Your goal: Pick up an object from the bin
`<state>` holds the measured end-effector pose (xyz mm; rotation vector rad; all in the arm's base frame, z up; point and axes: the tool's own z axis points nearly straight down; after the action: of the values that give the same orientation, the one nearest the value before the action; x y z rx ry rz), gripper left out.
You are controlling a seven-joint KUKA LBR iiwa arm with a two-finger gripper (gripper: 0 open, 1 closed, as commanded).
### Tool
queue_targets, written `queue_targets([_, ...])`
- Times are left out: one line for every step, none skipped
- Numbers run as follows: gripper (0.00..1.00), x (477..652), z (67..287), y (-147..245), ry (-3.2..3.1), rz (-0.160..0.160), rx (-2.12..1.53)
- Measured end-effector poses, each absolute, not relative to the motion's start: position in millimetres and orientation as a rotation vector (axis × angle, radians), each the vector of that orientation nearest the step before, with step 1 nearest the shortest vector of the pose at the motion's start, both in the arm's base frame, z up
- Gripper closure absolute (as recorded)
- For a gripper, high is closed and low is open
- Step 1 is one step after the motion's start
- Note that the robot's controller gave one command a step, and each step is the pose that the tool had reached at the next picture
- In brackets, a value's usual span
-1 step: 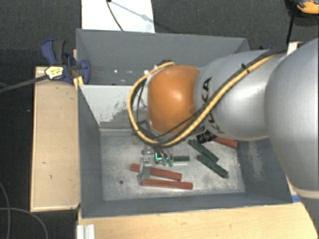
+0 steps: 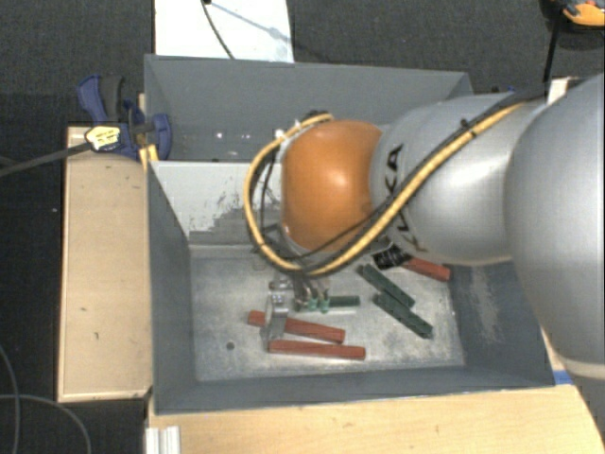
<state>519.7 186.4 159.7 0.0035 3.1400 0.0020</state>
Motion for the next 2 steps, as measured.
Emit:
queue_targets([0.00, 513.7, 81.7, 141.8, 3.135, 0.003, -0.053])
queue_targets([0.00, 512.3, 99.7, 135.3, 3.141, 0.000, -0.177])
